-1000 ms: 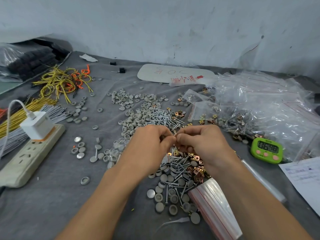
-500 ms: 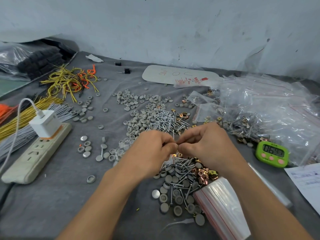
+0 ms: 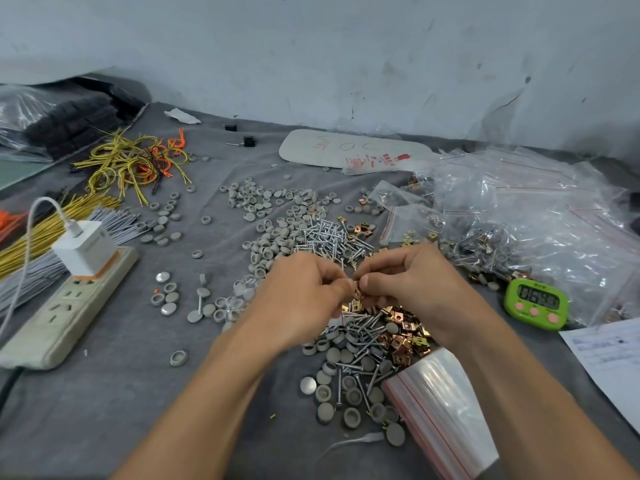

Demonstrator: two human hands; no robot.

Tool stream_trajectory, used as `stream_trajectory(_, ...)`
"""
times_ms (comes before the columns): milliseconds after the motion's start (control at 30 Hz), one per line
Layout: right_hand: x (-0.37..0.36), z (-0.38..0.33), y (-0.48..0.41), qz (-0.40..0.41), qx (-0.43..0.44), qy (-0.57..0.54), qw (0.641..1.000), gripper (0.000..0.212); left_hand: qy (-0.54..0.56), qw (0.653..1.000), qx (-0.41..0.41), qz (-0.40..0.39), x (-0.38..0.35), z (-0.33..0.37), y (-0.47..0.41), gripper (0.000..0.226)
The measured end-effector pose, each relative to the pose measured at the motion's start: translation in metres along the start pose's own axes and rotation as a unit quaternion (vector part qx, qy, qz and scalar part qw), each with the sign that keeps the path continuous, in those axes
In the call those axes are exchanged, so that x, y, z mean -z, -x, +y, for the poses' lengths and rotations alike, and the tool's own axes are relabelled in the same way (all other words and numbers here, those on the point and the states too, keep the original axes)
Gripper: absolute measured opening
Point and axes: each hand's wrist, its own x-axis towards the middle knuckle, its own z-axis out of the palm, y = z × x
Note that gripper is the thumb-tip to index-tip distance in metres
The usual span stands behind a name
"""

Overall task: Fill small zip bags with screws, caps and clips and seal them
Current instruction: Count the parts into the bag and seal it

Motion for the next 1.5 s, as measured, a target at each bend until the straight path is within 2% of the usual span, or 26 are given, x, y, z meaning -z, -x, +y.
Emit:
stream_trajectory(100,-0.001,-0.002,0.002,-0.03,0.03,0.089,0.995,0.026,-0.014,1.0,0.007,0.024,-0.003,-0.005,0.001,0.031)
stream_trajectory(200,-0.006,-0.002,0.001,0.008,0.039,0.116,0.992,0.026,0.033,0.998,-0.005,0.048,-0.002,-0.007,0.001,0.027)
stream_trajectory(333,-0.008,-0.002,0.001,0.052,0.052,0.008,0.997,0.019,0.124,0.991,0.003,0.056,0.001,-0.004,0.001,0.008)
stream_trajectory(400,-0.008,-0.003,0.002,0.044,0.043,-0.01,0.998,0.018,0.136,0.988,0.007,0.067,0.002,-0.003,0.001,0.01)
stream_trajectory(567,-0.008,-0.002,0.004,-0.018,0.012,-0.005,1.0,0.017,0.095,0.99,0.005,0.102,0.001,0.002,0.005,0.017)
stream_trajectory(700,-0.008,-0.001,0.005,-0.027,0.0,0.01,1.0,0.01,0.054,0.989,0.001,0.14,0.0,0.007,0.009,0.016)
stream_trajectory(800,-0.008,-0.002,0.005,-0.029,-0.011,-0.036,0.999,0.02,0.062,0.989,-0.005,0.131,0.003,0.007,0.011,0.017)
stream_trajectory(933,-0.011,-0.005,0.006,-0.031,-0.01,-0.007,0.999,0.027,0.054,0.99,-0.021,0.125,0.003,0.008,0.012,0.015)
stream_trajectory(1033,-0.011,-0.007,0.005,-0.014,-0.043,-0.066,0.997,0.032,0.052,0.993,-0.025,0.103,0.001,0.009,0.011,0.011)
stream_trajectory(1133,-0.014,-0.009,0.002,0.005,-0.083,-0.139,0.987,0.04,0.069,0.994,-0.047,0.074,0.002,0.01,0.011,0.034)
stream_trajectory(1200,-0.014,-0.01,0.003,-0.007,-0.093,-0.178,0.98,0.035,0.102,0.99,-0.061,0.071,0.004,0.009,0.011,0.043)
stream_trajectory(1333,-0.009,-0.01,0.006,-0.037,-0.07,-0.191,0.978,0.035,0.15,0.982,-0.083,0.076,0.006,0.007,0.012,0.029)
stream_trajectory(1500,-0.012,-0.012,0.006,-0.042,-0.049,-0.221,0.973,0.03,0.127,0.974,-0.074,0.172,-0.002,0.013,0.014,0.016)
